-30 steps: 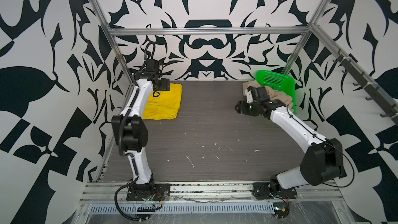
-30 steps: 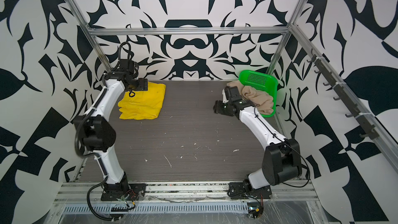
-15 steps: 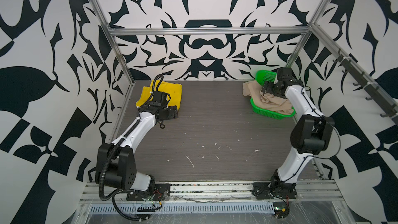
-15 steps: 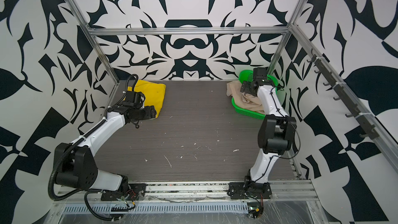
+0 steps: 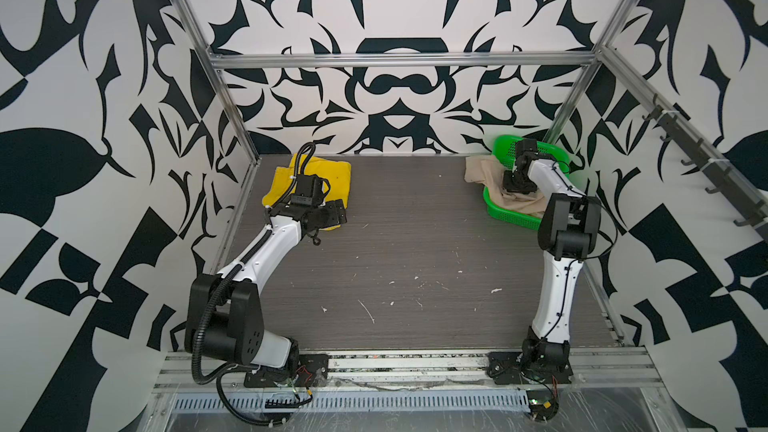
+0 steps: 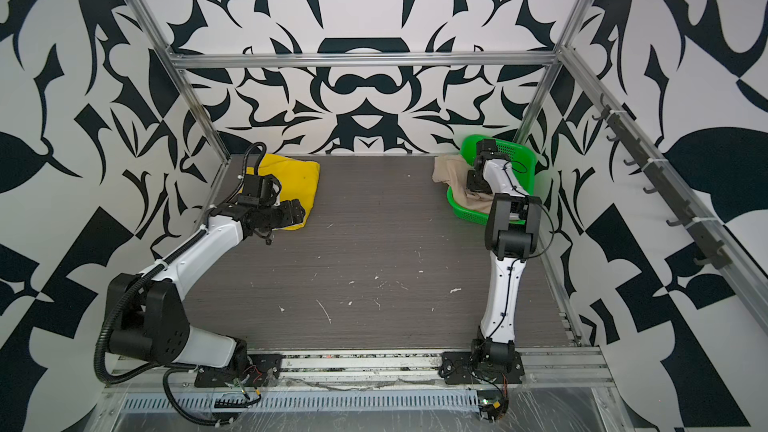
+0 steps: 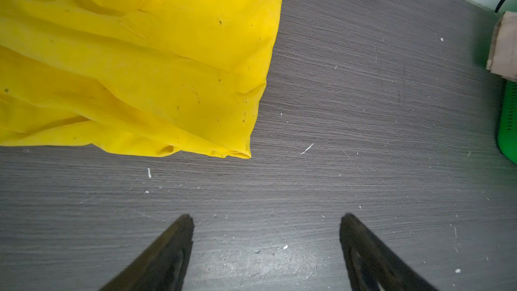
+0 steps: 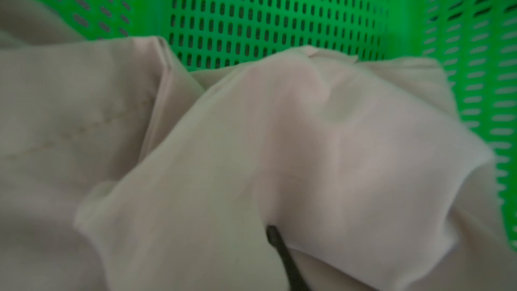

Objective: Fold and stack the shorts
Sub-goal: 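Grasp the beige cloth in the green basket with the right gripper and lift it out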

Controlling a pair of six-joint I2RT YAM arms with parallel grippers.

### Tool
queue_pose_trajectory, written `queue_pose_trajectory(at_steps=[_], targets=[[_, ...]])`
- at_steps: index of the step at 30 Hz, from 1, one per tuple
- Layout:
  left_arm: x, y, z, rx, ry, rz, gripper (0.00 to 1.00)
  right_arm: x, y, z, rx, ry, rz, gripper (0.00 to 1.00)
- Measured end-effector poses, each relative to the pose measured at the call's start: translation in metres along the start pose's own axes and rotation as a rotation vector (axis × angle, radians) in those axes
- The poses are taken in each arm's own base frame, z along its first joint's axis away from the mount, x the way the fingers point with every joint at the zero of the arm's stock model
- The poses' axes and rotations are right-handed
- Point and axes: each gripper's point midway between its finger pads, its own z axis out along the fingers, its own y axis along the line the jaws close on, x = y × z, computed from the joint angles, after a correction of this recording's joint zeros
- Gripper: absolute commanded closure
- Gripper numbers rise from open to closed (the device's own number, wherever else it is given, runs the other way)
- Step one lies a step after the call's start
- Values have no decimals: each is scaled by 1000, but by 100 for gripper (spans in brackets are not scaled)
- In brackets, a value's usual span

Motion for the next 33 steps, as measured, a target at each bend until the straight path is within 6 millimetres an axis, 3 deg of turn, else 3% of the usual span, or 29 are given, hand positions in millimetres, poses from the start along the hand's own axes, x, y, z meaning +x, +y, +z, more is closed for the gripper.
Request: queue_pose_trajectory(at_steps=[2,5,14,18,24,28,33], targets=[[-2,-1,-1,2,-6,-3,14,-3,-2,-10,-2,-23,-2,100],[-6,-2,-3,1,-17,-3,14,-8,-7,-44,-8,-94,25,100],[-28,-7,-33,3,-114,6,14,-42,-29,-220,-79,-519,179,100],[-35,-11,-52,20,-164,10,14,-45,-25,-279,-132,-659,214,100],[-49,-26,-95,93,-277,47,19,-49,8,-367,-312,-817,182,100],[-57,-43,-127,184,-373,109,19,-55,40,-442,-503,-918,121,100],[-54,-58,-145,273,-435,206,19,-37,90,-537,-763,-1001,-3,100]])
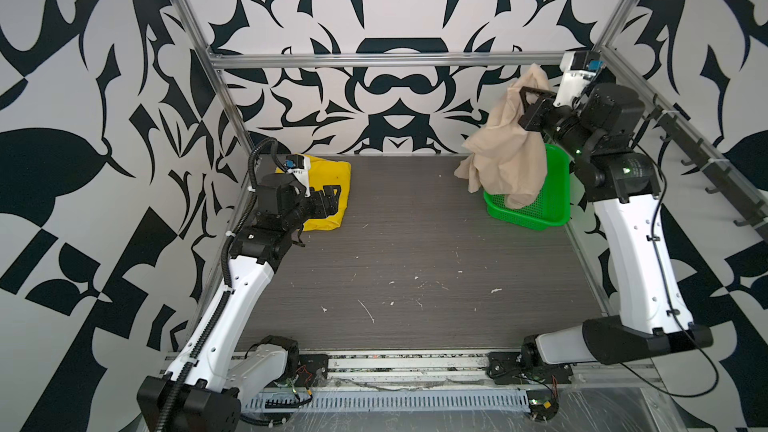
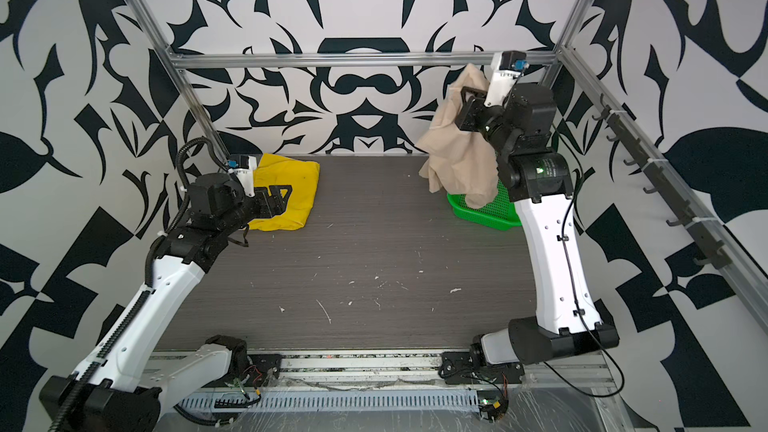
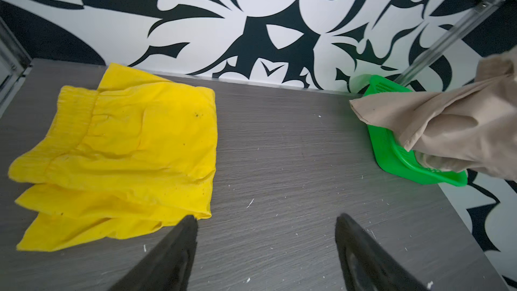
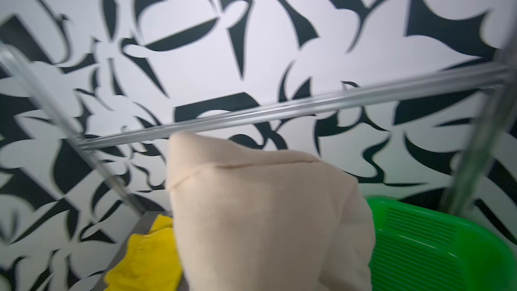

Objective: Fold and stack the shorts
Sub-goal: 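Grasp the beige cloth in the green basket with the right gripper and lift it out, then lower the beige shorts onto the table center with the right gripper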

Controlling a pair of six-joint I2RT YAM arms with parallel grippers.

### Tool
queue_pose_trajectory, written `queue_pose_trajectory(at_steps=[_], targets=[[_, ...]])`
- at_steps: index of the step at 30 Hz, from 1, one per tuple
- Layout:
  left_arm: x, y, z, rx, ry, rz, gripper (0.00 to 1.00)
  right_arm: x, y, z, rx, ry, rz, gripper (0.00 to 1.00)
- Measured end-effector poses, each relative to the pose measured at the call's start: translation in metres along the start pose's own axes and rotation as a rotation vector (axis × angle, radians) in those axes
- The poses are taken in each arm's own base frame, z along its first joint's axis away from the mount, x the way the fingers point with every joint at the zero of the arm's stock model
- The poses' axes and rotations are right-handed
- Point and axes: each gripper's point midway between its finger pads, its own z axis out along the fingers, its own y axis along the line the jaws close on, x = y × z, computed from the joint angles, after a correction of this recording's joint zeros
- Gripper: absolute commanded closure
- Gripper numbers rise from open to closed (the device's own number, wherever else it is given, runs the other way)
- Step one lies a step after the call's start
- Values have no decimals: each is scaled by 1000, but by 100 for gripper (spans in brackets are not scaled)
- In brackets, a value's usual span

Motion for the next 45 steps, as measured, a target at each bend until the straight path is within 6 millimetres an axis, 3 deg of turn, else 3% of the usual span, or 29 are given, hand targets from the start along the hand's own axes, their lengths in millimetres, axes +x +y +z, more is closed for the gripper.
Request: queue_pose_trajectory(at_steps=[4,8,12,15,17,18,19,20,23,24,26,28,31,34,36,37,40,45], targets=[[5,-9,-1,55,6,58,19,-10,67,-16,-219,1,-6,100],[8,-14,-6,88,5,98,19,7,108,-23,-389,66,15,100],[9,-16,-13,91,-10,124,19,45,127,-15,-490,175,60,100],[14,-13,-14,79,-6,130,19,94,130,3,-525,299,123,100],[19,-9,-12,65,8,129,19,140,124,22,-518,404,178,100],[23,-7,-11,59,19,126,19,161,119,31,-504,447,199,92],[28,-5,-10,53,31,124,19,190,111,41,-477,506,225,62],[34,-2,-8,47,46,119,19,219,101,50,-436,567,247,42],[50,5,-3,30,88,108,19,298,59,70,-253,725,268,9],[55,6,-1,28,101,105,19,313,47,72,-202,756,263,2],[62,8,2,24,130,99,20,333,17,70,-88,801,234,1],[69,8,5,37,158,98,22,329,-2,64,-11,796,189,1],[83,1,7,83,220,101,23,295,-18,47,65,718,105,1],[104,-13,6,148,300,123,24,260,-15,23,71,633,59,1],[121,-25,5,186,366,138,24,254,-11,6,51,612,59,0],[133,-32,5,204,410,142,23,263,-10,-3,41,627,69,0],[164,-43,8,210,538,115,23,312,-11,-19,18,741,144,0],[211,-30,12,112,749,18,23,438,-17,-56,47,1053,325,0]])
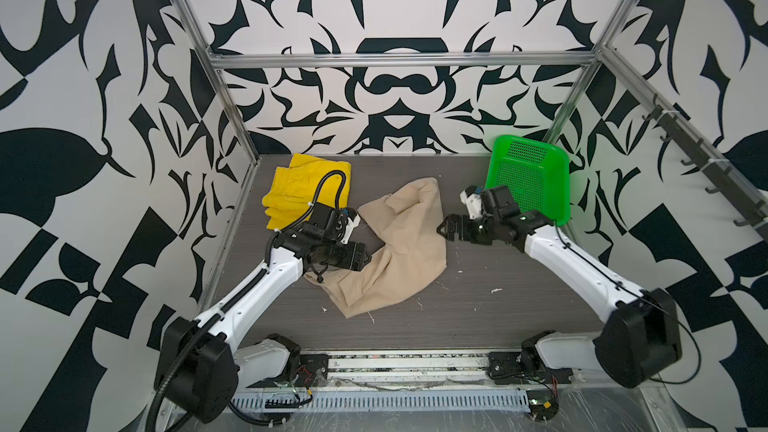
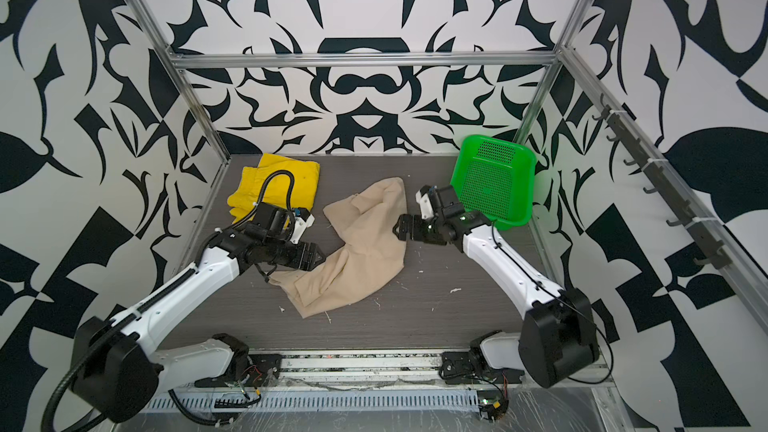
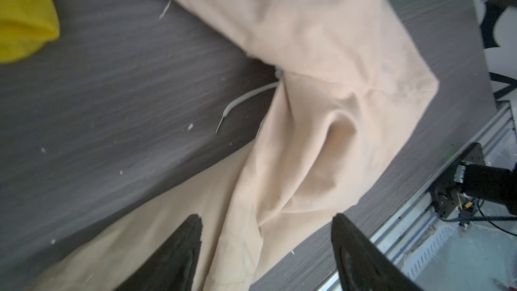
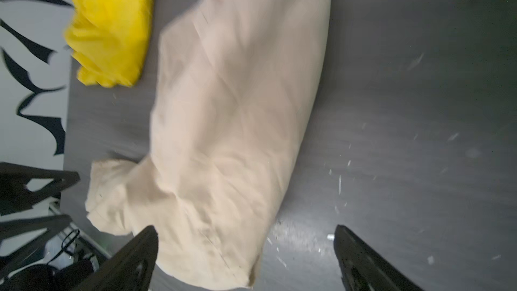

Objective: Fold and stack the shorts

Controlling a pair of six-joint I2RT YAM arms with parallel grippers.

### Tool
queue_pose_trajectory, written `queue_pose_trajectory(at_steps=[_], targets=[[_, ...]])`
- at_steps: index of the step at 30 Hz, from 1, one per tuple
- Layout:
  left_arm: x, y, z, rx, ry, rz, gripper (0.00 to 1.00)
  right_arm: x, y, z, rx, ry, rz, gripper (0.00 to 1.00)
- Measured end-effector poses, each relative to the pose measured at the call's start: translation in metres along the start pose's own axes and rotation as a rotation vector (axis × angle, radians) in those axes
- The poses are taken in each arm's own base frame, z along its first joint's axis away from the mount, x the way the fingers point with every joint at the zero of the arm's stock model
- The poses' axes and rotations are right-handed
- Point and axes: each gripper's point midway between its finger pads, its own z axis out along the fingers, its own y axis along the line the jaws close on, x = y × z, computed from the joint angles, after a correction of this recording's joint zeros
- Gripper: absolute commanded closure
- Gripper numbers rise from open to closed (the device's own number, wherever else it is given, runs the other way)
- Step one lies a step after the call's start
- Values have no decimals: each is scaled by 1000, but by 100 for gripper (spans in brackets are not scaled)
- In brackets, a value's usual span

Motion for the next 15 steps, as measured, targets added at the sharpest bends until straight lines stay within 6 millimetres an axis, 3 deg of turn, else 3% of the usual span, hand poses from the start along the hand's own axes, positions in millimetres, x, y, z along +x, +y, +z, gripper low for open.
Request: queue_pose_trajectory(at_steps=[2,4,9,15], targets=[[8,8,9,-36,72,-51,24,28,-8,15,7,85,45,0],[11,14,16,-67,115,-89,23,39,-7,18,1,113,68,0],[24,21,26,-102,196,-164,25,48,-1,26,-63,122,123,8],[37,25,30,-129,261,-218,35,59,7,35,-136,152,181,19]])
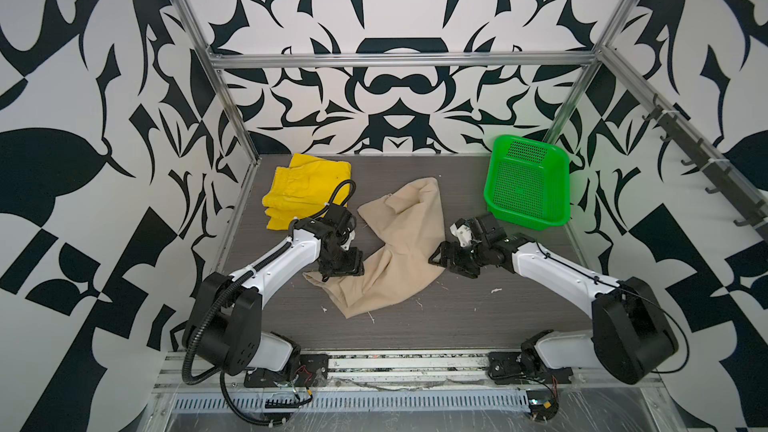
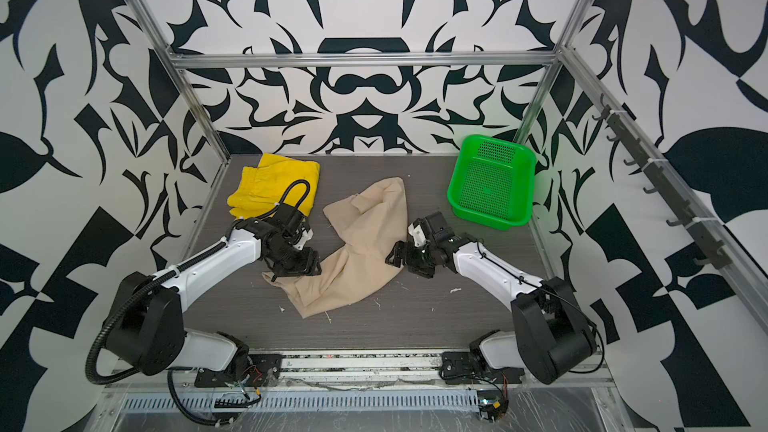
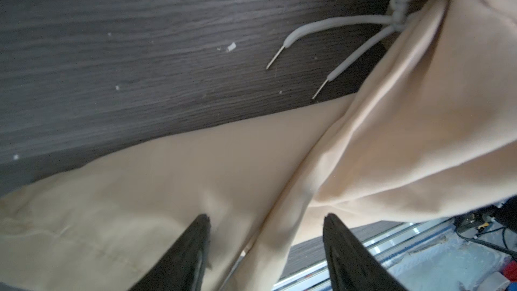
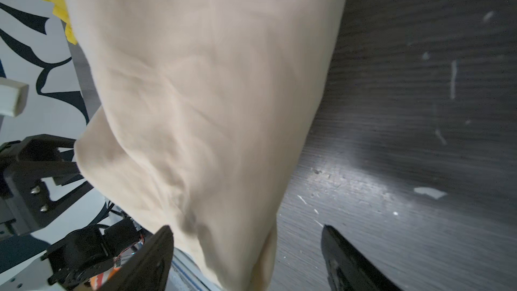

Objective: Fold and stack the shorts

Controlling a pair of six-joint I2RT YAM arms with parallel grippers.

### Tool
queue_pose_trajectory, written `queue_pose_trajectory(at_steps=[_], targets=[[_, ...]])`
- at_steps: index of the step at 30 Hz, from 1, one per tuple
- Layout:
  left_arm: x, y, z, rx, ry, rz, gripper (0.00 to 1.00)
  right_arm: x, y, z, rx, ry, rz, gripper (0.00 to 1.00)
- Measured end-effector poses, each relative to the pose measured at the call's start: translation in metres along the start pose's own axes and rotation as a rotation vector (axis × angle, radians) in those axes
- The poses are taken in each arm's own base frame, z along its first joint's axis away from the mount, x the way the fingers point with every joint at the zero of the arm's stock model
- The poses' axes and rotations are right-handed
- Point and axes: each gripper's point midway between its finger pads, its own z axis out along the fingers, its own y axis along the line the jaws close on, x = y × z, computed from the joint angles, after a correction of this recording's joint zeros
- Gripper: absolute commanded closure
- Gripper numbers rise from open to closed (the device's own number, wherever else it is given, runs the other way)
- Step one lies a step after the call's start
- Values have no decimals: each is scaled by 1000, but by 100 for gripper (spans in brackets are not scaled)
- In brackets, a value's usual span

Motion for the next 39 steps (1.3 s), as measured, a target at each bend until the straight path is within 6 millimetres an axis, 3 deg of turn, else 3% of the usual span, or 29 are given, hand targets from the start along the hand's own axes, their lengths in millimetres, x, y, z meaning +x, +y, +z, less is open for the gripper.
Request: queue_pose_trajectory(at_steps=[4,9,18,24,27,30,33,35,39], targets=[[4,-3,3,7,24,-15,47,-2,5,4,-36,0,13,25],[9,-10,5,17,41,-3,45,0,2,11,-46,12,43,34],[7,-19,1,29,29,1,61,-4,4,14,-62,2,58,48],[7,-18,2,18,27,-3,55,0,-1,17,-59,6,73,57],[7,-15,2,6,26,-6,69,0,-2,17,-60,4,79,69],[8,-14,4,-2,35,-9,83,-2,0,17,-65,-7,76,88],[8,-12,2,-18,35,-5,93,-6,4,10,-69,-33,63,100],[1,-13,-7,-31,1,0,96,-9,11,-2,-66,-65,35,100],[-22,-27,-51,-14,-152,41,97,-29,44,-44,-67,-169,-68,100]])
